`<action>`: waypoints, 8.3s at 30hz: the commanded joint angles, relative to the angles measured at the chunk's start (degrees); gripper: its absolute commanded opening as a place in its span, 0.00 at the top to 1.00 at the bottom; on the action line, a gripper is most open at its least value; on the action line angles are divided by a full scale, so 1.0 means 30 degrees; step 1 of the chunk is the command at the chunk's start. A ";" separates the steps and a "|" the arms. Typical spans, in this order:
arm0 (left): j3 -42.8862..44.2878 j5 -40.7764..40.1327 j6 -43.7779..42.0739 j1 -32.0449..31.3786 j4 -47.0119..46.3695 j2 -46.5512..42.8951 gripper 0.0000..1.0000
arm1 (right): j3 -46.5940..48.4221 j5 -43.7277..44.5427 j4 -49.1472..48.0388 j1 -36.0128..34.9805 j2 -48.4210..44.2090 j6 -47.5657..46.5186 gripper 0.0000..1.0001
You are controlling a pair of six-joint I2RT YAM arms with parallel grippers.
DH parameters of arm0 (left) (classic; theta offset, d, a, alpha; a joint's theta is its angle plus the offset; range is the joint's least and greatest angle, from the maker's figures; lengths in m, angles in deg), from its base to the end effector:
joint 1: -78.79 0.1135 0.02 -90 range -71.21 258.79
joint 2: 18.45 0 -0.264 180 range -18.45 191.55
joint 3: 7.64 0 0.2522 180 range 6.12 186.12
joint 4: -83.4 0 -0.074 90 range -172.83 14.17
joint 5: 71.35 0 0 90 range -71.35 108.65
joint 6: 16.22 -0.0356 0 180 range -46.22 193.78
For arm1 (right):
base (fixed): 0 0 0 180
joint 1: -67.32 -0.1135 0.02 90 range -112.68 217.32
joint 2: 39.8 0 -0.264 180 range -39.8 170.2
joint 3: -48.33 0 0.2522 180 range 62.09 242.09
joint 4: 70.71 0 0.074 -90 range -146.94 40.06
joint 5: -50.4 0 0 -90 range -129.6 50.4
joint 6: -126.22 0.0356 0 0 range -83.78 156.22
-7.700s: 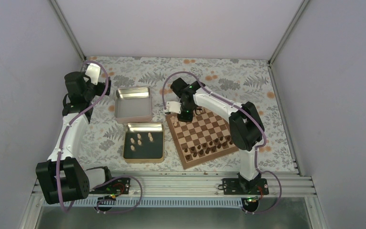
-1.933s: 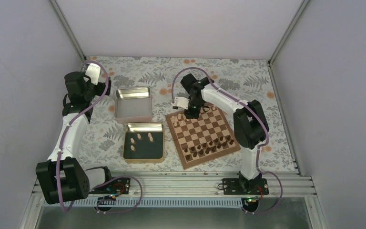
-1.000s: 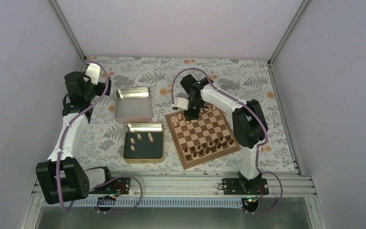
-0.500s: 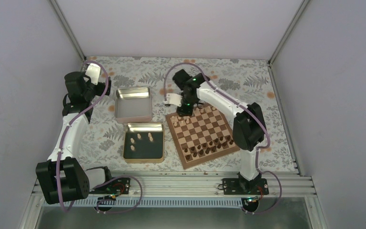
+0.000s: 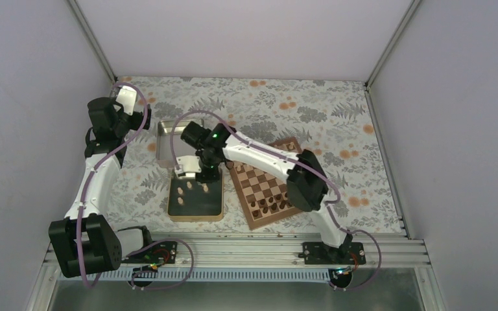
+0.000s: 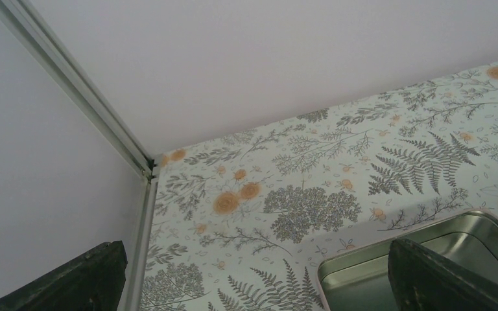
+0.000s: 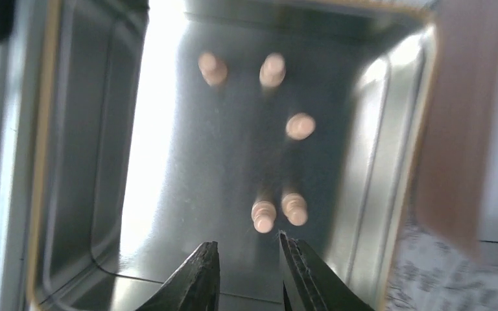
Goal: Set up the chess pieces on the board
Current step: Pick up the chess piece from the storage box, then place the chess piece on the chessboard, then pick up the chess piece from the storage box, then place the chess piece on the chessboard.
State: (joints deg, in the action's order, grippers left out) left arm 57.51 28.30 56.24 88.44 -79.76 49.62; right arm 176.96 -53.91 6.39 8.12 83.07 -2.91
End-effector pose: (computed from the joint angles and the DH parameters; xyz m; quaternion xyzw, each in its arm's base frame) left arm 0.2730 0.0404 0.3087 0.1043 0.8098 0.0679 0.5734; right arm 0.2223 0.3901 0.2578 -0.7540 0.6249 0.1491 0.1370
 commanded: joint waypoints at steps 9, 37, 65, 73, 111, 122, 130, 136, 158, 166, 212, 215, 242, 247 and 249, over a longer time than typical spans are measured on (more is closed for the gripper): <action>-0.0067 0.0066 -0.0072 0.0184 -0.0438 -0.0255 0.00 | -0.0659 0.0772 -0.0487 -0.0066 0.2488 0.0102 0.75; -0.0116 0.0212 -0.0071 0.0240 -0.0474 -0.0301 0.00 | 0.0104 0.0987 -0.0572 -0.0044 0.3582 -0.0043 0.94; 0.0036 0.0331 -0.0042 0.0270 -0.0350 -0.0177 0.00 | -0.9101 0.1957 -0.0694 0.7864 -0.6115 -0.0433 0.94; 0.0035 0.0278 -0.0050 0.0270 -0.0343 -0.0162 0.00 | -1.0076 0.2166 -0.2077 0.8915 -0.5199 -0.0602 0.94; 0.0067 0.0328 -0.0042 0.0270 -0.0307 -0.0128 0.00 | -0.9358 0.2066 -0.2187 0.9505 -0.3661 -0.0696 0.78; 0.0065 0.0328 -0.0044 0.0269 -0.0295 -0.0158 0.00 | -0.8743 0.1698 -0.1168 0.9466 -0.3906 -0.0542 0.74; 0.0094 0.0401 -0.0046 0.0269 -0.0295 -0.0169 0.00 | -0.6686 0.0893 0.0683 0.7084 -0.5022 -0.0143 0.73; 0.0116 0.0376 -0.0051 0.0255 -0.0266 -0.0278 0.00 | -0.3736 0.0094 0.1368 0.3416 -0.4275 0.0196 0.73; -0.0037 0.0342 -0.0047 0.0328 -0.0324 -0.0442 0.00 | -0.0465 0.1918 -0.2449 -0.0130 0.2313 -0.0344 0.71; -0.0081 0.0417 -0.0040 0.0379 -0.0350 -0.0466 0.00 | -0.0418 0.2879 -0.2624 -0.0113 0.2795 -0.0377 0.70; 0.0006 0.0704 -0.0048 0.0444 -0.0280 -0.0312 0.00 | -0.6180 0.2347 0.0724 0.6395 -0.5908 -0.0160 0.93; 0.0028 0.0738 -0.0043 0.0445 -0.0262 -0.0289 0.00 | -0.8197 0.2298 0.0317 0.8171 -0.6860 -0.0532 0.93; 0.0094 0.0811 -0.0071 0.0445 -0.0174 -0.0161 0.00 | -0.9494 0.1242 -0.1671 1.1281 -0.4926 -0.1151 0.92; 0.0093 0.0798 -0.0079 0.0444 -0.0159 -0.0162 0.00 | -0.9232 0.0744 -0.1293 1.1229 -0.4565 -0.1314 0.92; 0.0098 0.0798 -0.0071 0.0445 -0.0145 -0.0195 0.00 | -0.9198 0.0567 -0.1167 1.1201 -0.4442 -0.1396 0.91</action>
State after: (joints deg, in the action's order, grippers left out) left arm 57.51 29.72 56.24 89.46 -79.74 49.27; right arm 147.78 -49.56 1.82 42.21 68.47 -5.95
